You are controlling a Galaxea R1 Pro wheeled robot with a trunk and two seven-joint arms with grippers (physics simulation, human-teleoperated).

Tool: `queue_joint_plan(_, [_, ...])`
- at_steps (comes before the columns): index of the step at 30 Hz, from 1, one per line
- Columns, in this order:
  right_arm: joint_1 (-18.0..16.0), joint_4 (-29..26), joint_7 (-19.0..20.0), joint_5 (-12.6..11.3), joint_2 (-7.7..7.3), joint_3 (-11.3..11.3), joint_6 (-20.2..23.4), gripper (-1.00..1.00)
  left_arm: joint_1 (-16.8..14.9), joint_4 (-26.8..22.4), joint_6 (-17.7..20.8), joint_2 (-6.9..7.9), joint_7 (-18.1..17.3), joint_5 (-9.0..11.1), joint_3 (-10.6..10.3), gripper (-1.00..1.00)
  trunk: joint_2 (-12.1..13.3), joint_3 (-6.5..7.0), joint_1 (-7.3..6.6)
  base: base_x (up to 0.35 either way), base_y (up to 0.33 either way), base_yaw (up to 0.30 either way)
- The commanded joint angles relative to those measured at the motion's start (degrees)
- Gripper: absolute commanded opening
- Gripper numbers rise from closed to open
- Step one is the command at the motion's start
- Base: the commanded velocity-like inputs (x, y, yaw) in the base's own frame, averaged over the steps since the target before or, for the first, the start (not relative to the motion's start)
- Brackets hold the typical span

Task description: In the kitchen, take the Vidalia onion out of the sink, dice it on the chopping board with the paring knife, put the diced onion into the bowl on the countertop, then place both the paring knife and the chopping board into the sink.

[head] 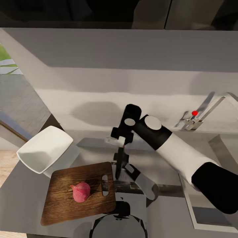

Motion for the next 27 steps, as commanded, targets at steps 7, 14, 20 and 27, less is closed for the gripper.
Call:
queue_joint_plan(7, [-0.06, -3.09, 0.09, 0.43, -0.08, -3.61, -0.33, -1.00, -0.12, 0.28, -0.42, -0.05, -0.29, 0.59, -0.36, 1.00, -0.09, -0.08, 0.03, 0.000, 0.000, 0.000])
queue_joint_plan(14, [-0.06, -7.25, 0.09, 3.96, -0.14, -3.84, -0.42, -1.00, -0.11, 0.28, -0.42, -0.02, -0.29, 0.58, -0.37, 1.00, -0.09, -0.08, 0.03, 0.000, 0.000, 0.000])
queue_joint_plan(20, [-0.05, -8.72, 0.09, 6.87, -0.11, -3.77, -0.39, -1.00, -0.10, 0.28, -0.42, -0.01, -0.29, 0.59, -0.44, 1.00, -0.09, -0.08, 0.03, 0.000, 0.000, 0.000])
queue_joint_plan(27, [-0.05, -9.16, 0.09, 7.05, -0.03, -3.89, -0.31, -1.00, -0.11, 0.28, -0.42, -0.01, -0.29, 0.59, -0.44, 1.00, -0.09, -0.08, 0.03, 0.000, 0.000, 0.000])
